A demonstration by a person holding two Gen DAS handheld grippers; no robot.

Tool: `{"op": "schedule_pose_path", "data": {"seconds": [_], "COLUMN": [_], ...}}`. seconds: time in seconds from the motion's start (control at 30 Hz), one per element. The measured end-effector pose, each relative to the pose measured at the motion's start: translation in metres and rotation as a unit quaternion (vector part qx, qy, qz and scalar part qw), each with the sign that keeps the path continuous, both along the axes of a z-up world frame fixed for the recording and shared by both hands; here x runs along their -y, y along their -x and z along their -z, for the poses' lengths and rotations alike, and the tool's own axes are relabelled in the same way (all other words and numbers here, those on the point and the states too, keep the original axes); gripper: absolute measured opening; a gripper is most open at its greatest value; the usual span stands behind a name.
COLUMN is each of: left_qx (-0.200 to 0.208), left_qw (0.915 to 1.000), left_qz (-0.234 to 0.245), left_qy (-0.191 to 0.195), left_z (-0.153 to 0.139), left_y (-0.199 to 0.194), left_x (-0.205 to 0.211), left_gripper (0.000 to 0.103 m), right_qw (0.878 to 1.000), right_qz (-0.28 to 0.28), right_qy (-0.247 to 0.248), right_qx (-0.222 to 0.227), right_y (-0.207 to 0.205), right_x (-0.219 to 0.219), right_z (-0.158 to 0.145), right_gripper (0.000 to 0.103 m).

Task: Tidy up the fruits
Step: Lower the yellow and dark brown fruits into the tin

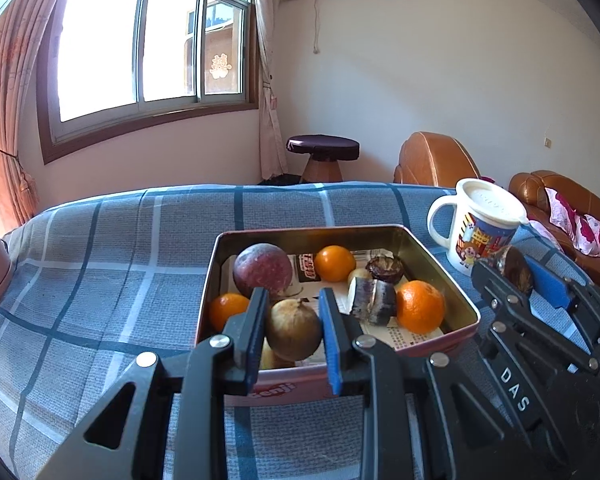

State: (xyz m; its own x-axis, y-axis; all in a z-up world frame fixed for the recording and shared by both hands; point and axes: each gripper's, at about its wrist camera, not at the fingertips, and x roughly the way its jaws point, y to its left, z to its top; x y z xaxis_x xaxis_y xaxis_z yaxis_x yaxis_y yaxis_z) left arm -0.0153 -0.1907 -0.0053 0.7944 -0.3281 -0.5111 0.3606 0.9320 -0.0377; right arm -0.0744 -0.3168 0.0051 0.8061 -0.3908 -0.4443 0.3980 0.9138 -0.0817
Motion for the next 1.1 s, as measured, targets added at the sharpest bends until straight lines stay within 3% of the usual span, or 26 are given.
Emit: {"op": "schedule_pose_path", "data": {"seconds": [0.53,1.1], "left_qx": [-0.013,-0.025], "left_qw": [0.9998,0.9993], "left_qz": [-0.004,0.017], "left_qy": [0.015,0.022], "left_z": [0.0,0.005], "left_y": [-0.025,-0.03], "left_x": [0.006,0.025], "left_gripper": [0.027,0.027], "right_qw": [1.0,1.0], "right_qz": [-0.008,-0.003], "right_qy": [-0.018,0.003], "right_qx": [-0.015,-0.003], "right_y": [-0.021,-0.029], "right_x": [0.012,0.017], "right_z": [0.001,-0.002], "right_gripper": [0.046,0.046]}}
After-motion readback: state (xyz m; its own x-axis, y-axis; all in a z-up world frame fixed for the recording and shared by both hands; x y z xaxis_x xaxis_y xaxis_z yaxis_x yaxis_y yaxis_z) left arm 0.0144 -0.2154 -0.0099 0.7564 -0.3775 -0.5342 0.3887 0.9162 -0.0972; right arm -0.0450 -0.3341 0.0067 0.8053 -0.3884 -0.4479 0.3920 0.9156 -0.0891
